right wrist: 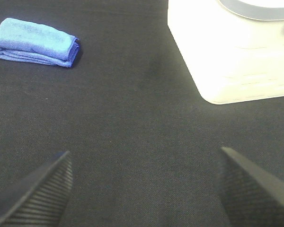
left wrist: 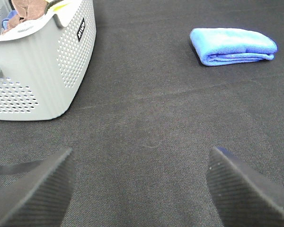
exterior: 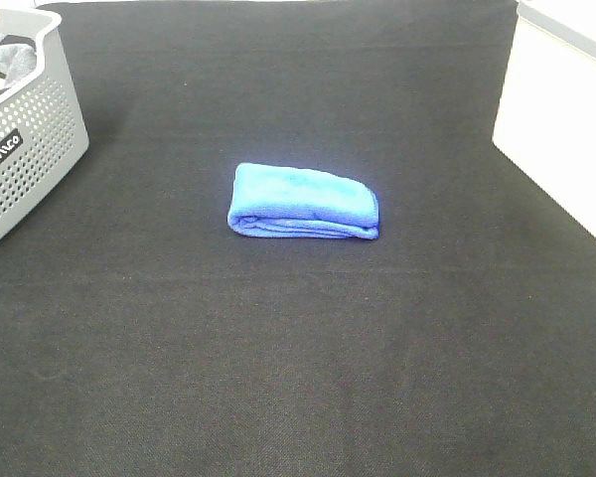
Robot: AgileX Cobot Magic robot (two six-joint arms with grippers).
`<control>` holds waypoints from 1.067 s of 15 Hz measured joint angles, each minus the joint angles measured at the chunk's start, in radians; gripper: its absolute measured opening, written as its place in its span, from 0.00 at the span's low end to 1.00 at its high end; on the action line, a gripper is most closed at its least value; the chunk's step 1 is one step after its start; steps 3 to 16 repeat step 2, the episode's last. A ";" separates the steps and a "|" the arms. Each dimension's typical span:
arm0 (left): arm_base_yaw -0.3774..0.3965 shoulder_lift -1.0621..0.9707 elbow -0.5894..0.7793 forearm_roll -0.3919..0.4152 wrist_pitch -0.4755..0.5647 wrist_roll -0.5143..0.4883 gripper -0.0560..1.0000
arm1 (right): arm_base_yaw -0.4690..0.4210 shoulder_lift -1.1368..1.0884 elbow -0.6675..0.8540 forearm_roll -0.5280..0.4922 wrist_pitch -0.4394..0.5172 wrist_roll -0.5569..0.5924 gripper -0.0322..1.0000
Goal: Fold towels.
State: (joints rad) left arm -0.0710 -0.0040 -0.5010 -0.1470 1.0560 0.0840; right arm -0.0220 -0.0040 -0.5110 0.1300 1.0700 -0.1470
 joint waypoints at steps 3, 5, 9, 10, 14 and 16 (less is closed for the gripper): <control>0.000 0.000 0.000 0.000 0.000 0.000 0.75 | 0.000 0.000 0.000 0.000 0.000 0.000 0.79; 0.000 0.000 0.000 0.000 0.000 0.000 0.75 | 0.000 0.000 0.000 0.000 0.000 0.000 0.79; 0.000 0.000 0.000 0.000 0.000 0.000 0.75 | 0.000 0.000 0.000 0.000 0.000 0.000 0.79; 0.000 0.000 0.000 0.000 0.000 0.000 0.75 | 0.000 0.000 0.000 0.000 0.000 0.000 0.79; 0.000 0.000 0.000 0.000 0.000 0.000 0.75 | 0.000 0.000 0.000 0.000 0.000 0.000 0.79; 0.000 0.000 0.000 0.000 0.000 0.000 0.75 | 0.000 0.000 0.000 0.000 0.000 0.000 0.79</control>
